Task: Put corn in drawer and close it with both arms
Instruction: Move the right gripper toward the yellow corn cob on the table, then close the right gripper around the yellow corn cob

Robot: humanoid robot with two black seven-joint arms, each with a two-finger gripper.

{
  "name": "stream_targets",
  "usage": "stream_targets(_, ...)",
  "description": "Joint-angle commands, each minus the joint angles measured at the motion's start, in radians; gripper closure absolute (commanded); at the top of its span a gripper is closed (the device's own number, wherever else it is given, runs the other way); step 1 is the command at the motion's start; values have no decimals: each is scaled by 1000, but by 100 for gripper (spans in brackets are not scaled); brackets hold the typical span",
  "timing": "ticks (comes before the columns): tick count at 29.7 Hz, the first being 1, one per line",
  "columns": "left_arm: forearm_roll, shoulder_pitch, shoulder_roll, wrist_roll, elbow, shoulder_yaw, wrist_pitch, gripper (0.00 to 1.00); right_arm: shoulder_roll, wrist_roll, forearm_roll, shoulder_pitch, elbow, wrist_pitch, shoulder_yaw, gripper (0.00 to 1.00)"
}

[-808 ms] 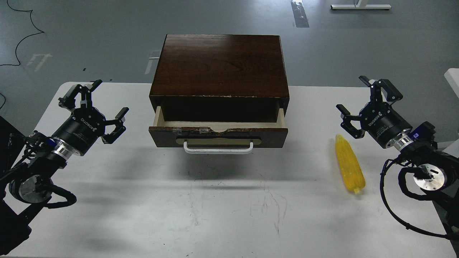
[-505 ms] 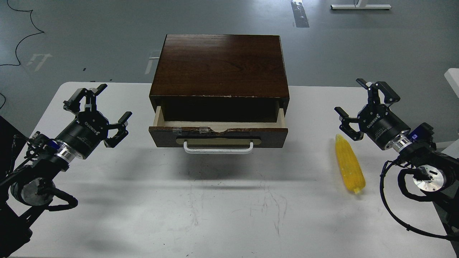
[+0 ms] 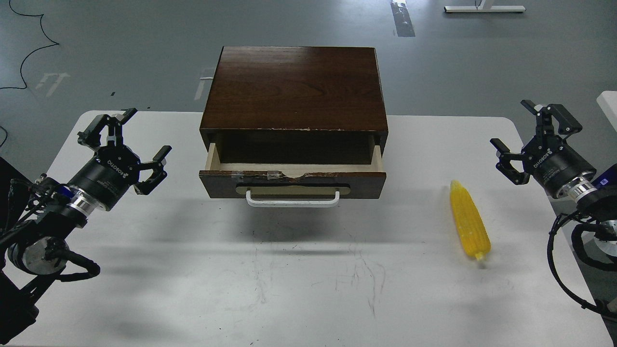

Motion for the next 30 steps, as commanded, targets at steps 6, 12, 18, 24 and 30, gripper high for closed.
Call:
stream_targets(6,1,-2,0,1,-7,-2,0,0,-159,0,-486,105,88,0,-1,0)
stream_targets(12,1,-3,0,1,-9,-5,0,0,-288,0,-924,148,260,0,-2,0)
stream_targets(18,1,-3,0,1,-12,-5,0,0,-290,0,-1321,136,289,-44,-40,0)
stream_targets(24,1,-3,0,1,-12,-5,0,0,-290,0,-1412,142,279,-114,-171,0)
stream_targets(30,1,-3,10,1,-12,-6,0,0,-273,0,-1412,133,266,-157,-217,1)
